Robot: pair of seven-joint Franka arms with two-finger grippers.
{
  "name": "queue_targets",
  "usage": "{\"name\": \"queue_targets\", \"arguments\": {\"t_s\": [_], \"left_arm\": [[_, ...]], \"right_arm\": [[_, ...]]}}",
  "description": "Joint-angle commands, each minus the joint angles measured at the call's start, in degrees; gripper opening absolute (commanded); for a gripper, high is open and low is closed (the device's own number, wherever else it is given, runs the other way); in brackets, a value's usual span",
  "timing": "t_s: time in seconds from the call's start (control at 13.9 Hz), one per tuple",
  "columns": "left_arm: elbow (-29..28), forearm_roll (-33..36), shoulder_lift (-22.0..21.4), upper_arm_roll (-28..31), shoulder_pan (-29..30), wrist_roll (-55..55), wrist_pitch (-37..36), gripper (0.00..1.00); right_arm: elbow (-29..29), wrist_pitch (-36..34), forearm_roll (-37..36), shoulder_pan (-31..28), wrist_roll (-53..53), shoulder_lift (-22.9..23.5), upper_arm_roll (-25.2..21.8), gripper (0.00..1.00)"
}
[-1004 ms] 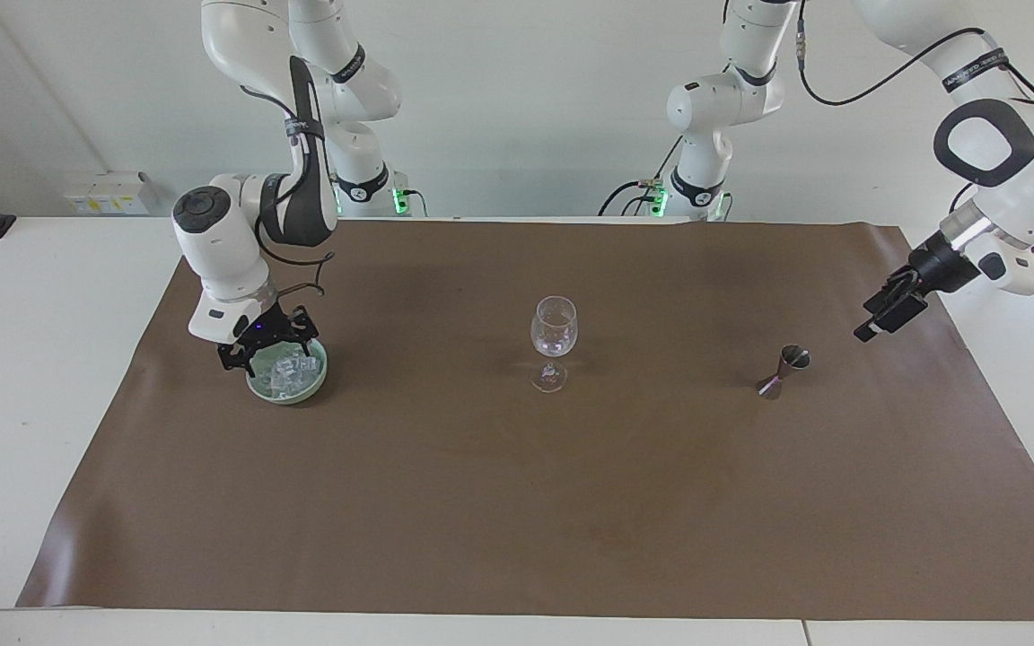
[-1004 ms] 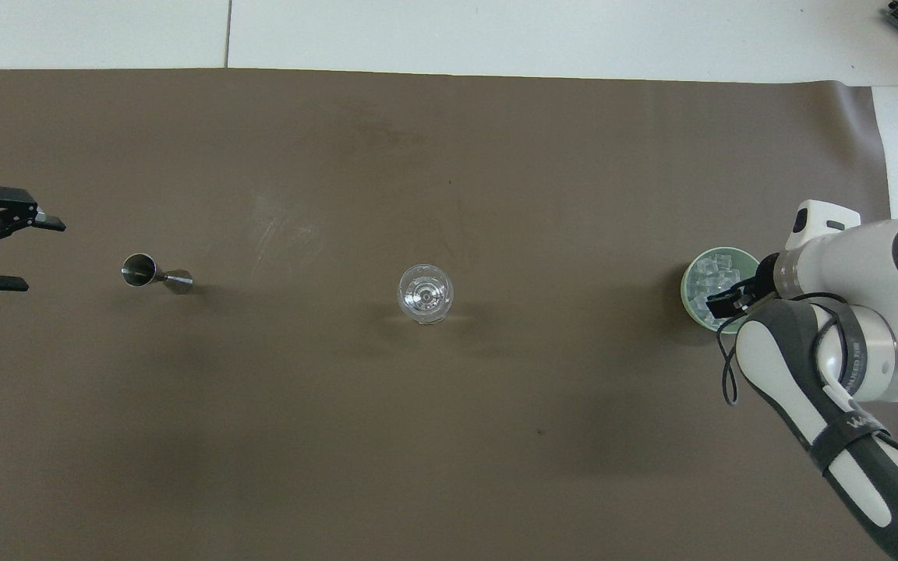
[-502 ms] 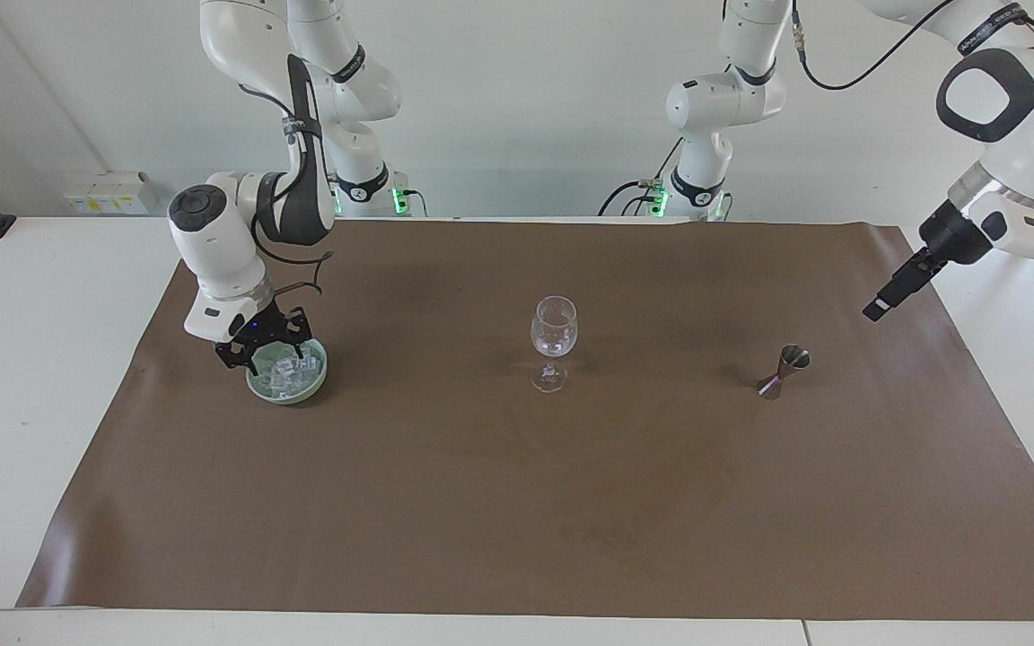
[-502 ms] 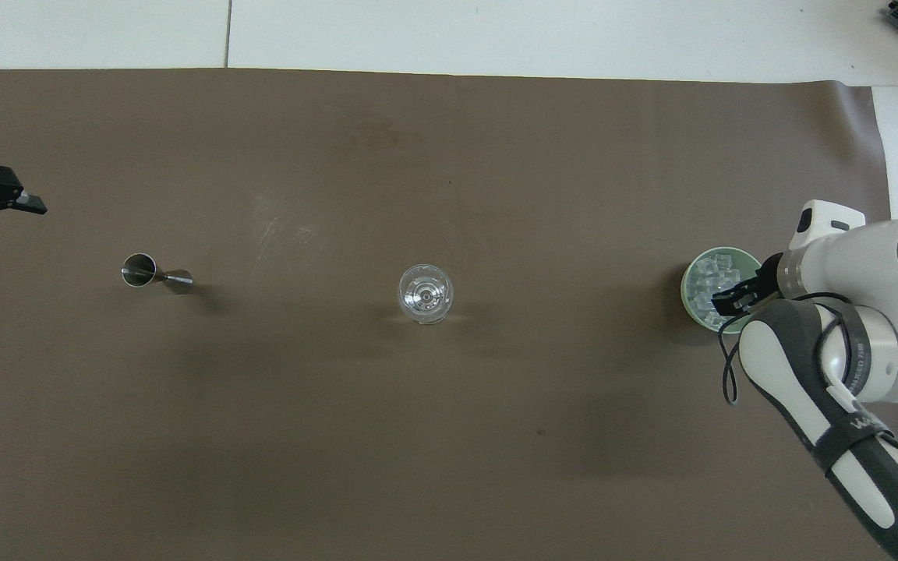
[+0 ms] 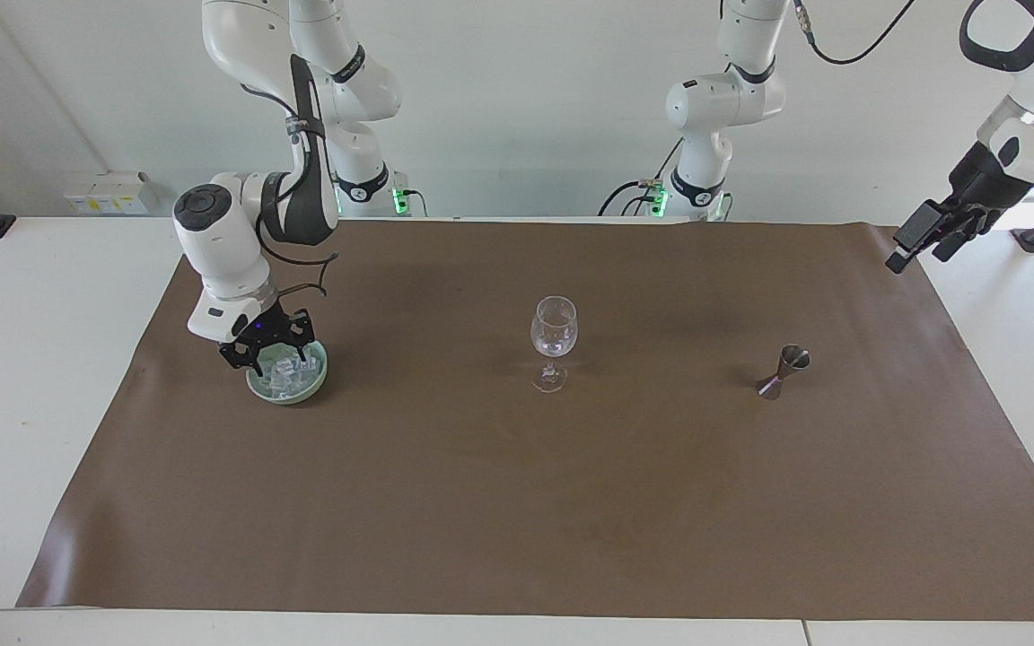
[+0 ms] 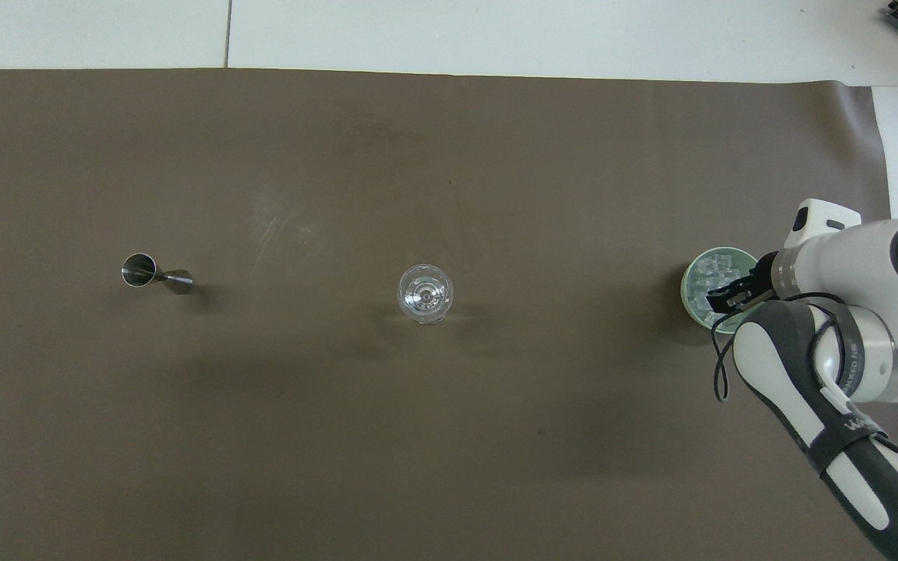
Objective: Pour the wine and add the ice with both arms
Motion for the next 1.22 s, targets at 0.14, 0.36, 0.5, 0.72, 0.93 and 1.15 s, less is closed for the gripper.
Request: {"name": "queue_targets", "arguments": {"t_s": [0.14,0.36,0.5,0.72,0.93,1.15], "left_arm": [[1.6,1.56,-1.59,1.08,-4.78,7.2,-5.04,1.0],[1.34,1.47,-2.39,1.69,-7.76,7.03,-7.68,1.0],[0.64,1.47,-3.0,3.35,-10.75,6.94,-7.95,1.0],[0.37,1.47,-3.8,4.07,-12.69,6.76,-8.03,1.0],[0.9,1.47,-3.8,4.94,-13.4,6.41,-8.04,1.0],[2.04,1.64,-3.36,4.68,-12.27,6.41,-8.73,1.0]], "right_arm": [[-1.06,0.95,0.12,0.07,1.2,-0.67,0.16,0.53],[-0.98,0.86,0.12,0.07,1.2,-0.67,0.16,0.42],[-0.97,0.86,0.12,0.16,1.28,-0.67,0.16,0.41],[-0.97,0.77,0.12,0.16,1.2,-0.67,0.16,0.33],[-0.89,0.6,0.12,0.25,1.2,-0.58,0.16,0.22],[-0.36,-0.1,0.12,0.25,1.2,-0.49,0.16,0.05]]}}
